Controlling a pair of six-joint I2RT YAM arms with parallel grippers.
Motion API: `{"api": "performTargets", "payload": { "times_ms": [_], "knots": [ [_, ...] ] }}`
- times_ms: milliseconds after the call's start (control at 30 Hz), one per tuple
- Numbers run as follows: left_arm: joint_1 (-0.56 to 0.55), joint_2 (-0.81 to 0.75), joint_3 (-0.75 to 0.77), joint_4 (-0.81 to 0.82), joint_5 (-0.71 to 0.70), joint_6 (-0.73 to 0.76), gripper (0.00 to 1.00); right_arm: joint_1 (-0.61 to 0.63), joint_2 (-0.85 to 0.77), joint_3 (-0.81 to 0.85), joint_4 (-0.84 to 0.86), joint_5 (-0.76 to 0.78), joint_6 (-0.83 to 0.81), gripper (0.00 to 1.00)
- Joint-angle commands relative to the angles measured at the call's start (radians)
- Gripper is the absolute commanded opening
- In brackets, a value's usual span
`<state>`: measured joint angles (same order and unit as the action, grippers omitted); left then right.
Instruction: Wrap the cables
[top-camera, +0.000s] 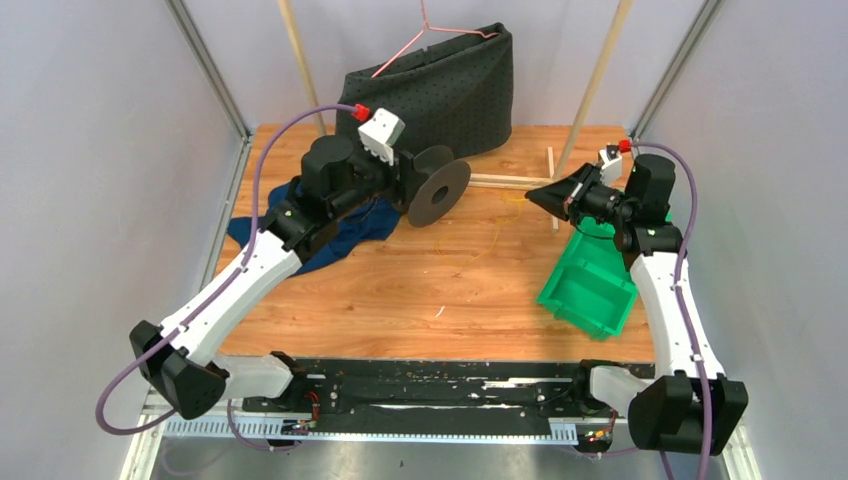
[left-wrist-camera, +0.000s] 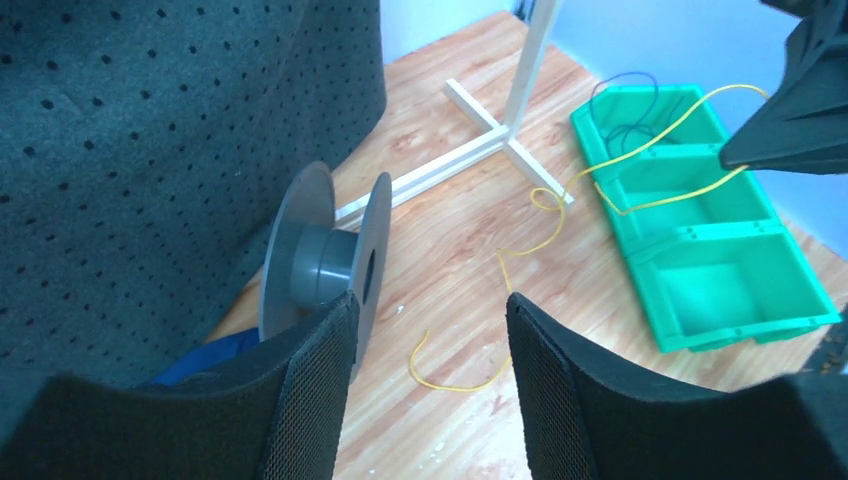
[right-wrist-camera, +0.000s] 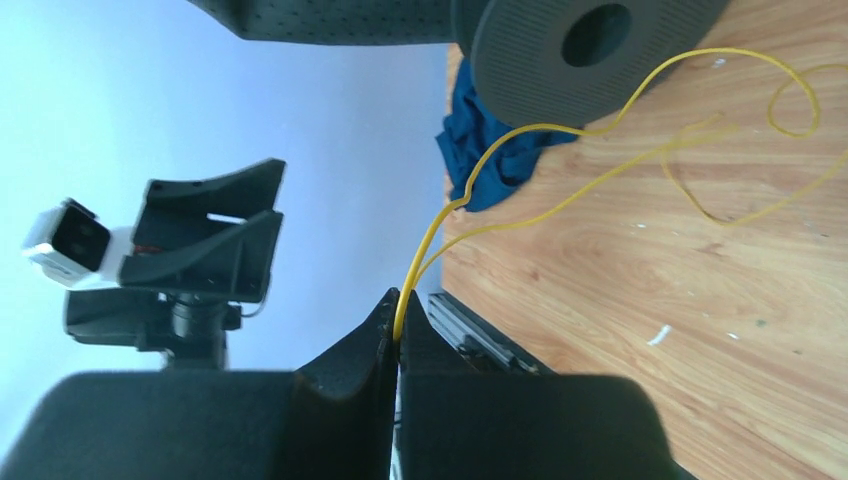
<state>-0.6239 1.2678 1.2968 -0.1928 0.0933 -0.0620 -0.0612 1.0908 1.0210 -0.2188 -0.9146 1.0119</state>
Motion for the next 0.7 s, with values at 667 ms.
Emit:
{"api": "performTargets", "payload": {
  "times_ms": [667],
  "knots": [
    [-0.006,0.034,-0.053,0.179,0.369,-0.384,0.68,0.194,0.107,-0.086,0.611,0.066,0.728,0.01]
  ]
}}
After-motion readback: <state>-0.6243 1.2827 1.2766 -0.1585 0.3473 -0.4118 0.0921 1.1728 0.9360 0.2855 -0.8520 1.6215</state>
